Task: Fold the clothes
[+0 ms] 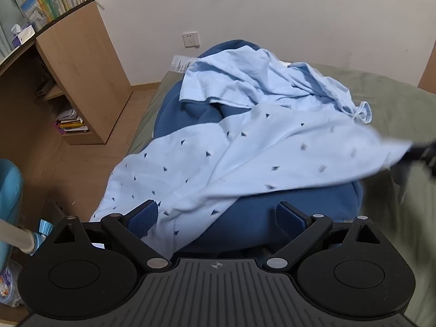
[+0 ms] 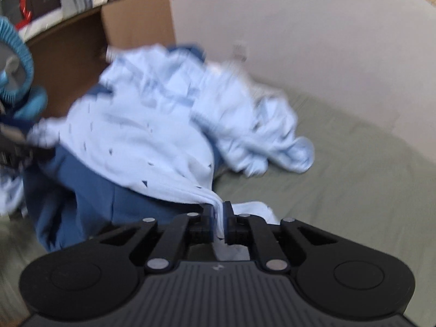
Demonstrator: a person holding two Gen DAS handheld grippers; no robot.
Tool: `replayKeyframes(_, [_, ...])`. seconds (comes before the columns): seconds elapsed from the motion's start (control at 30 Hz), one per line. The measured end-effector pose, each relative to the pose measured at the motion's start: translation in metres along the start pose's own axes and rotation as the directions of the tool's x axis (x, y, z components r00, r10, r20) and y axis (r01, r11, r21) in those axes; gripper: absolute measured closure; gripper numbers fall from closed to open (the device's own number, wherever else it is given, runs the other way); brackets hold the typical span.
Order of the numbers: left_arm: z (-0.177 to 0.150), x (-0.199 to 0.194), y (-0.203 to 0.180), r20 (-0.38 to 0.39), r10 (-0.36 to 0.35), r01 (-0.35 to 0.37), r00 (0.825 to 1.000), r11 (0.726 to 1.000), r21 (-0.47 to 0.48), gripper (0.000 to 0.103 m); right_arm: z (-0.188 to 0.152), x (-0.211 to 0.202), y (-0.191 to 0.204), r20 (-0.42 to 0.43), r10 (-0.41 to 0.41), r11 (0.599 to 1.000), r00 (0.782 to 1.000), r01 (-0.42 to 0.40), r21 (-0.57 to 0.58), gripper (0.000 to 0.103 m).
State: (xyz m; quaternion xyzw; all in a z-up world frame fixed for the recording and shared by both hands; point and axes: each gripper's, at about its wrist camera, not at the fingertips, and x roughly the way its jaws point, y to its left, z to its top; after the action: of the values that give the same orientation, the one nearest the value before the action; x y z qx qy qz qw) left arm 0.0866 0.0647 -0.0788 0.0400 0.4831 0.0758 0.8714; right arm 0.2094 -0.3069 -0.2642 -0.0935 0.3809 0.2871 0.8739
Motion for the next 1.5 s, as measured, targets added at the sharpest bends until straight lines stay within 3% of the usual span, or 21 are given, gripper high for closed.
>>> replayKeyframes(0.37, [-0.007, 0.003, -0.019, -0.009, 0.019, -0.019, 1.000, 1.000, 0.022, 0.009, 0.043, -0.111, -0.014, 0.200, -0.054, 0.999, 0.978, 0.053, 0.010, 0.098])
replayKeyframes(0.43, [-0.005, 0.002, -0.024, 0.004, 0.007, -0.007, 1.000, 1.000, 0.013, 0.027, 0.044, -0.127, -0.015, 0.218, -0.065, 0.998, 0.974, 0.064, 0.010, 0.098])
replayKeyframes(0.5, [-0.002, -0.002, -0.029, 0.016, -0.020, 0.020, 1.000, 1.000, 0.007, 0.038, 0.044, -0.146, -0.016, 0.238, -0.078, 0.997, 0.968, 0.077, 0.011, 0.098])
replayKeyframes(0.53, [0.000, -0.005, -0.033, 0.024, -0.037, 0.037, 0.999, 0.999, 0.005, 0.051, 0.044, -0.155, -0.017, 0.247, -0.084, 0.996, 0.965, 0.084, 0.010, 0.098])
replayKeyframes(0.73, [0.018, -0.027, -0.070, 0.040, -0.137, 0.135, 0.990, 0.989, 0.053, 0.080, 0.036, -0.202, -0.029, 0.295, -0.137, 0.990, 0.946, 0.139, 0.013, 0.098])
replayKeyframes(1.13, [0.039, -0.078, -0.182, 0.110, -0.235, 0.204, 0.966, 0.949, 0.240, 0.084, -0.005, -0.285, -0.100, 0.320, -0.318, 0.948, 0.893, 0.294, 0.122, 0.098])
replayKeyframes(1.5, [0.043, -0.114, -0.289, 0.132, -0.354, 0.281, 0.926, 0.879, 0.385, 0.092, -0.050, -0.353, -0.161, 0.312, -0.467, 0.881, 0.827, 0.409, 0.236, 0.098])
